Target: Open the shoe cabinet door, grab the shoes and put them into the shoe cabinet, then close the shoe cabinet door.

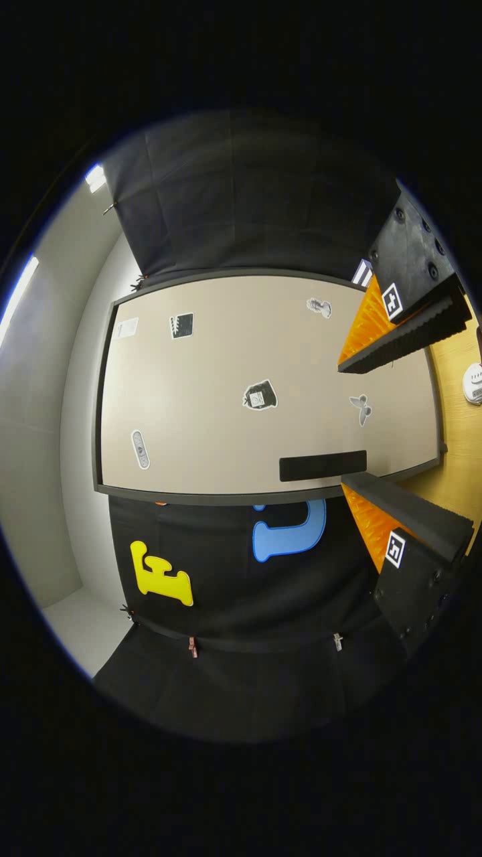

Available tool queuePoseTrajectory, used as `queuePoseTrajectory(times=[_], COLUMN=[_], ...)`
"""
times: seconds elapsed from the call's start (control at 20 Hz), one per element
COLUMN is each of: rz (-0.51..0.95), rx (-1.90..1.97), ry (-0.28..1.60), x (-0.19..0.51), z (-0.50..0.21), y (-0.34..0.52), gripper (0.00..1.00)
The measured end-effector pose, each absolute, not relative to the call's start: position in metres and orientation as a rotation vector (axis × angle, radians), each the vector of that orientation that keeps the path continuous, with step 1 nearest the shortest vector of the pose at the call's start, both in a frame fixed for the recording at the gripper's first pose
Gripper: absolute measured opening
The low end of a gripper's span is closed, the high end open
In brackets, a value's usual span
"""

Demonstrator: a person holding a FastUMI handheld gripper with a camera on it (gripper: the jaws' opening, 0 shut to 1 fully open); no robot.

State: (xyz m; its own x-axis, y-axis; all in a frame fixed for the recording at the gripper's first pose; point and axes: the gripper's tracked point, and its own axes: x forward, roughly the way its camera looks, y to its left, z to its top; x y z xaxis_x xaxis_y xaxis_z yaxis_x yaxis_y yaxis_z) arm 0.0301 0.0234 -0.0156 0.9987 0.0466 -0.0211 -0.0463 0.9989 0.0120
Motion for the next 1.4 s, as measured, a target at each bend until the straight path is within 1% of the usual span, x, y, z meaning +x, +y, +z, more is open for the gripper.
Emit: queuePoseTrajectory(times=[0.65,0.9,0.95,1.05,1.15,1.2,1.3,1.35,1.4], rz=[0.06,0.041,0.037,0.03,0.025,0.022,0.041,0.049,0.042], rx=[-0.02,-0.019,-0.017,-0.017,-0.011,-0.01,-0.013,-0.022,-0.04], ry=[0.09,0.073,0.072,0.077,0.074,0.071,0.07,0.068,0.058], x=[0.118,0.14,0.142,0.15,0.152,0.154,0.159,0.153,0.164], z=[-0.06,-0.065,-0.064,-0.067,-0.067,-0.067,-0.068,-0.067,-0.07], y=[0.063,0.066,0.066,0.065,0.065,0.065,0.071,0.074,0.075], gripper=[0.98,0.98,0.96,0.95,0.76,0.72,0.72,0.63,0.52])
